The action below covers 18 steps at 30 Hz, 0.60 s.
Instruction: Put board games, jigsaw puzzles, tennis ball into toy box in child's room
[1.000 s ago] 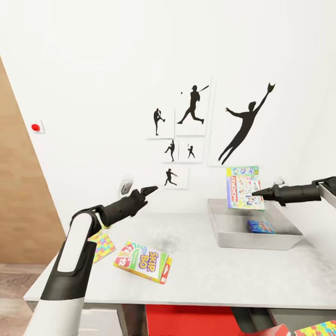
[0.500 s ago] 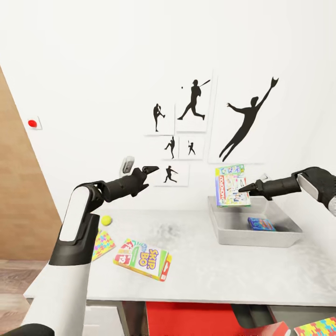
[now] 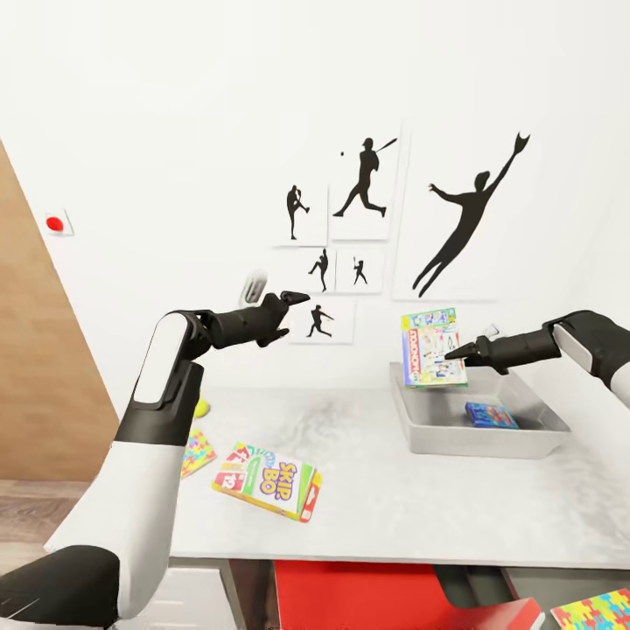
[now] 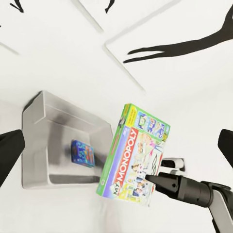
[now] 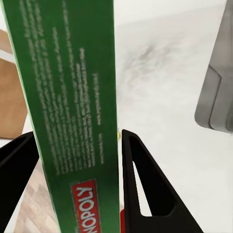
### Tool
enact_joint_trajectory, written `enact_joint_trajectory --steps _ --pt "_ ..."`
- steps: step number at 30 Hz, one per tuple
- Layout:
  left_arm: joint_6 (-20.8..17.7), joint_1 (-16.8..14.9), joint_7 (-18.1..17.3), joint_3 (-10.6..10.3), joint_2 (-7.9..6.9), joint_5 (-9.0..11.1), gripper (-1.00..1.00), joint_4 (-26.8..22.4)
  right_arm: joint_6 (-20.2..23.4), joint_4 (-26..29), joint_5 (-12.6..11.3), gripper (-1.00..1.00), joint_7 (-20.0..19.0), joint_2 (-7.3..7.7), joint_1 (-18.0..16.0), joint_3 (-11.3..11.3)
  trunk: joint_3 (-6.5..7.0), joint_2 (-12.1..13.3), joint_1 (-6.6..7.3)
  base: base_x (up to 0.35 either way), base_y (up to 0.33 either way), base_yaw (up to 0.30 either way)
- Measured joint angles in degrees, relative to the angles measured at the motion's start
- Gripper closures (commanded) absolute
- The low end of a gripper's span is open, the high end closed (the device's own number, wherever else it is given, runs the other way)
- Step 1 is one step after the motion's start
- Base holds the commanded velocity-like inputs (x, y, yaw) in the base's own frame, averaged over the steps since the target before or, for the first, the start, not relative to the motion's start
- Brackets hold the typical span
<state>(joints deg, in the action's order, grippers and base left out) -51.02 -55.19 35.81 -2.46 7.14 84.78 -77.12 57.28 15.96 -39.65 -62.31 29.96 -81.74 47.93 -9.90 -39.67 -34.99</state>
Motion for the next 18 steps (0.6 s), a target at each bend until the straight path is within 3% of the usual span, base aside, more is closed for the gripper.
enact_joint_trajectory --steps 9,18 --pt "0.04 -5.88 0.20 -0.82 0.54 2.23 -1.00 8.11 0.04 -0.35 -0.08 1.00 0.14 0.62 -0.95 -0.13 -0.84 0.00 0.00 0.000 0.000 0.000" --pt "0.05 -7.38 0.27 -1.51 0.78 2.88 -1.00 10.36 -0.69 -0.25 -0.25 1.00 0.13 0.84 -1.21 -0.35 -1.21 -0.01 0.00 0.000 0.000 0.000"
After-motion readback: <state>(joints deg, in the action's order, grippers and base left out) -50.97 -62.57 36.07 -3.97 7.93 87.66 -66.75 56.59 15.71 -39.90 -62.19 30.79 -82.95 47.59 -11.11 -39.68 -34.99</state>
